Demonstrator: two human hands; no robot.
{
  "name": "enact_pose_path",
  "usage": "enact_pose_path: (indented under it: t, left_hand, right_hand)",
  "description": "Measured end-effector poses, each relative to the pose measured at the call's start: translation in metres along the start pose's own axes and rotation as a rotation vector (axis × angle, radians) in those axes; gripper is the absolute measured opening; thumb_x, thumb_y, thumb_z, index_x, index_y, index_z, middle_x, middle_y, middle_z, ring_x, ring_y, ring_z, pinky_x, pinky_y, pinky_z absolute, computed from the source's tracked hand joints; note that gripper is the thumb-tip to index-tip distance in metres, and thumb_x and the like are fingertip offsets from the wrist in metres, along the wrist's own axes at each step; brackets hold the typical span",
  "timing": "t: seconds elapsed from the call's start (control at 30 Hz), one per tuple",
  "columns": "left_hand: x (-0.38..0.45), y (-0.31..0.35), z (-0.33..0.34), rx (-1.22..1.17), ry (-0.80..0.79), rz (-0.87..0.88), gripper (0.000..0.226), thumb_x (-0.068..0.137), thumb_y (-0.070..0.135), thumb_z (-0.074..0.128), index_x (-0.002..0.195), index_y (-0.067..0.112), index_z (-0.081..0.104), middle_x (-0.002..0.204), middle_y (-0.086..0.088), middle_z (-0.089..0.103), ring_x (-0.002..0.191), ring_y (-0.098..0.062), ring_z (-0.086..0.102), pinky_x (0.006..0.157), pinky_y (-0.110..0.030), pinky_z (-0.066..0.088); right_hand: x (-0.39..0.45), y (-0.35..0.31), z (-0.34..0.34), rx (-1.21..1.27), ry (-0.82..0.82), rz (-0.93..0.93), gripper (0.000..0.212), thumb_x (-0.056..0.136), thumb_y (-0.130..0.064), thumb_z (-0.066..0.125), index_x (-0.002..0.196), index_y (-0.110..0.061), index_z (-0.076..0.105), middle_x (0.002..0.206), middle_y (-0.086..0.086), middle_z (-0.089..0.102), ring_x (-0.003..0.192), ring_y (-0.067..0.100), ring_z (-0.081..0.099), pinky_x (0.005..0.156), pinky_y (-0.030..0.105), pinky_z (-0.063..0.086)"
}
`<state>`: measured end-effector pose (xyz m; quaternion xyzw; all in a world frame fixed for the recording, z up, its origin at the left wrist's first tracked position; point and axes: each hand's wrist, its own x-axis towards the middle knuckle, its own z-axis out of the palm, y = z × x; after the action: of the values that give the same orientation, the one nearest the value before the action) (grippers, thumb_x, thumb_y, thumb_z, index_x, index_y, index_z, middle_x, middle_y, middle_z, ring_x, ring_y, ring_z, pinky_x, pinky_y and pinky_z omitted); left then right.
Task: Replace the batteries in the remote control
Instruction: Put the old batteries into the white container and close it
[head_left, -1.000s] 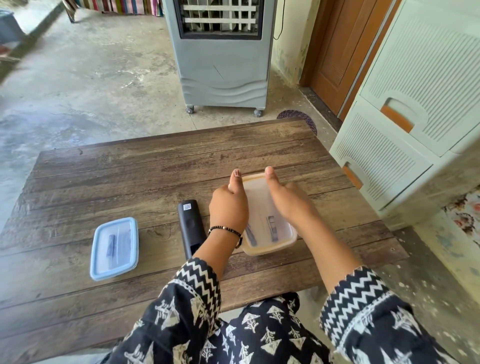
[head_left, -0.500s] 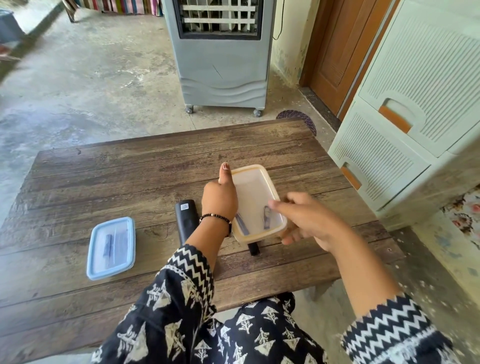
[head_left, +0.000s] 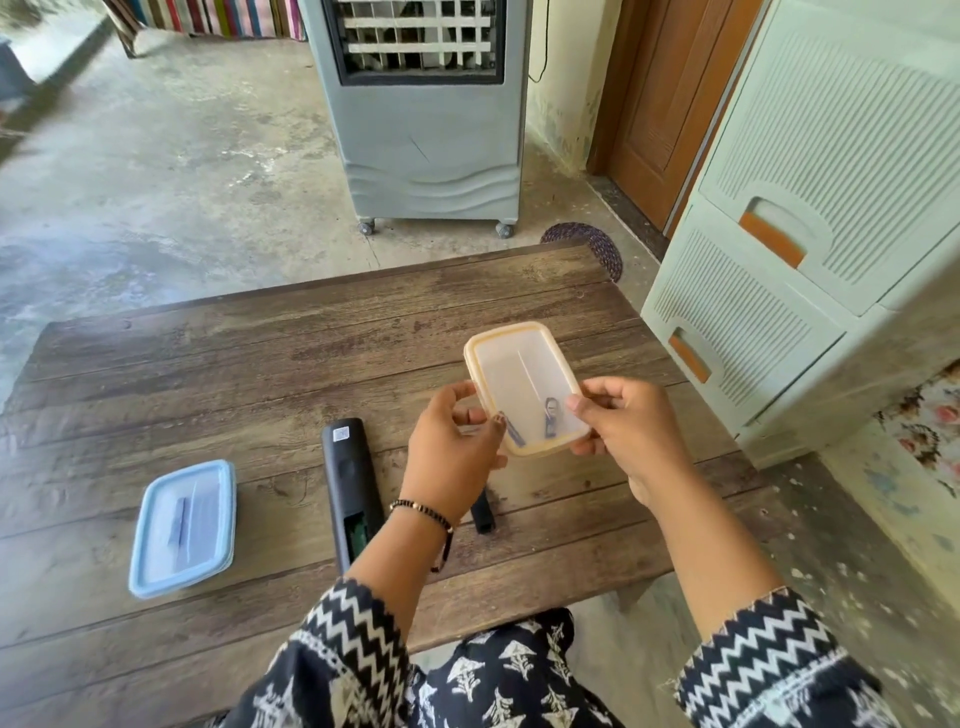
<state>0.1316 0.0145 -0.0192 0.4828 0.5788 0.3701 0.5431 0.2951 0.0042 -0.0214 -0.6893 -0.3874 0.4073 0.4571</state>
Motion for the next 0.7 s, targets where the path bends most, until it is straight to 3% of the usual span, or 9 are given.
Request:
enact_pose_path:
  t: [0.1, 0.27, 0.43, 0.57, 0.7]
  left_hand:
    - [0.035, 0.013, 0.015, -0.028, -0.025, 0.008, 0.040, 0.086, 0.003, 0.059, 0.125, 0.010, 0.049, 0.073, 0.001, 0.054, 0.067, -0.012, 0.059, 0.067, -0.030, 0.057]
    - [0.110, 0.042, 0.047, -0.038, -0.055, -0.010, 0.041, 0.088, 0.000, 0.054, 0.128, 0.004, 0.047, 0.065, 0.002, 0.051, 0.062, -0.009, 0.056, 0.064, -0.027, 0.057]
    - [0.183, 0.051, 0.081, -0.098, -0.079, -0.119, 0.040, 0.087, -0.001, 0.056, 0.126, -0.001, 0.049, 0.092, -0.012, 0.063, 0.066, -0.016, 0.062, 0.064, -0.032, 0.059]
    - [0.228, 0.051, 0.099, -0.105, -0.061, -0.140, 0.040, 0.086, 0.000, 0.058, 0.126, 0.002, 0.050, 0.108, -0.020, 0.065, 0.076, -0.025, 0.064, 0.064, -0.035, 0.058]
    - [0.254, 0.053, 0.108, -0.117, -0.082, -0.148, 0.039, 0.086, -0.002, 0.057, 0.125, -0.001, 0.051, 0.106, -0.023, 0.064, 0.080, -0.028, 0.063, 0.055, -0.032, 0.058]
  right_hand:
    - [0.026, -0.002, -0.006, 0.116, 0.030, 0.011, 0.016, 0.083, 0.001, 0.061, 0.096, -0.009, 0.060, 0.080, 0.003, 0.066, 0.057, 0.017, 0.061, 0.045, 0.025, 0.054]
    - [0.094, -0.012, -0.012, 0.235, 0.124, -0.001, 0.021, 0.084, 0.007, 0.057, 0.101, -0.004, 0.060, 0.079, 0.005, 0.063, 0.058, 0.016, 0.059, 0.048, 0.022, 0.055]
    - [0.169, -0.008, -0.018, 0.249, 0.212, -0.007, 0.022, 0.084, 0.006, 0.058, 0.105, 0.003, 0.061, 0.083, 0.012, 0.063, 0.055, 0.015, 0.058, 0.046, 0.020, 0.053]
    - [0.212, 0.001, -0.018, 0.259, 0.260, 0.011, 0.021, 0.083, 0.005, 0.059, 0.103, 0.001, 0.063, 0.084, 0.012, 0.065, 0.054, 0.013, 0.060, 0.053, 0.025, 0.056]
    - [0.238, 0.001, -0.021, 0.285, 0.251, 0.006, 0.018, 0.084, 0.004, 0.058, 0.100, -0.001, 0.064, 0.077, 0.008, 0.064, 0.056, 0.016, 0.061, 0.057, 0.028, 0.058]
